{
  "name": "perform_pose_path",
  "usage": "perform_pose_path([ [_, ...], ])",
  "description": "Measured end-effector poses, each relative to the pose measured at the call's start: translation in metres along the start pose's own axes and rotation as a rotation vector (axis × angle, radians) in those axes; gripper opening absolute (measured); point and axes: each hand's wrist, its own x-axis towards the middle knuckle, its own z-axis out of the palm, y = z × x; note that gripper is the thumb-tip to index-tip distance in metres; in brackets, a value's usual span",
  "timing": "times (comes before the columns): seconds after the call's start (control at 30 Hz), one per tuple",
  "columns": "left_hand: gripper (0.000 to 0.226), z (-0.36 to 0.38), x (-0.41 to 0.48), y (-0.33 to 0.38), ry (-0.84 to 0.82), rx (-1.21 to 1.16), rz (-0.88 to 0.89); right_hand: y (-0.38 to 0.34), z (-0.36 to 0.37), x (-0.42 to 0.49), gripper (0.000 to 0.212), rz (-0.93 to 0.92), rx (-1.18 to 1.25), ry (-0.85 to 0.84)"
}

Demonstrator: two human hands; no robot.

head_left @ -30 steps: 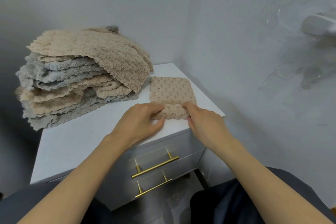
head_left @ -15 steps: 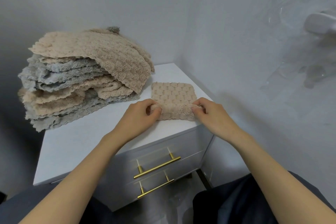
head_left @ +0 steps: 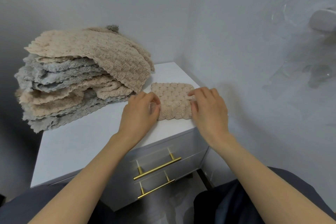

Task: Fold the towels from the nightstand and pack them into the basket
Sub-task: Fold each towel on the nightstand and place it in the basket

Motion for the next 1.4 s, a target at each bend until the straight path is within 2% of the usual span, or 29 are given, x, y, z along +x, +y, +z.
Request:
perform_pose_path([
  [0.07, 0.011, 0.001, -0.001, 0.0, 0.009, 0.018, 0.028, -0.011, 0.004, -0.006, 0.029, -0.128, 0.024, -0.001],
  [0.23, 0.012, 0.001, 0.001, -0.004, 0.021, -0.01, 0.01, -0.029, 0.019, -0.021, 0.037, -0.251, -0.042, -0.162],
  [0.4, 0.014, 0.001, 0.001, -0.006, 0.032, 0.054, 0.02, -0.02, 0.022, -0.02, 0.045, -0.229, -0.097, -0.331],
  [0.73, 0.017, 0.0, 0.0, -0.007, 0.049, 0.078, 0.026, 0.008, 0.001, -0.017, 0.05, -0.031, -0.147, -0.421],
  [0.93, 0.02, -0.001, -0.004, -0.009, 0.035, 0.145, 0.214, 0.012, -0.005, -0.013, 0.05, -0.05, -0.165, -0.457],
  [1.1, 0.042, -0.009, -0.003, -0.016, -0.124, 0.219, 0.229, 0.022, -0.005, -0.011, 0.052, -0.017, 0.054, -0.459],
  [1.27, 0.027, -0.011, -0.005, -0.016, -0.061, 0.123, 0.195, 0.025, -0.007, -0.006, 0.042, 0.0, 0.19, -0.411],
  [1.33, 0.02, -0.011, -0.004, -0.014, -0.079, 0.046, 0.118, 0.027, -0.007, -0.003, 0.033, 0.046, 0.286, -0.417],
  [1.4, 0.033, -0.012, -0.001, -0.014, -0.16, -0.057, 0.016, 0.027, -0.008, -0.001, 0.026, 0.114, 0.373, -0.428],
])
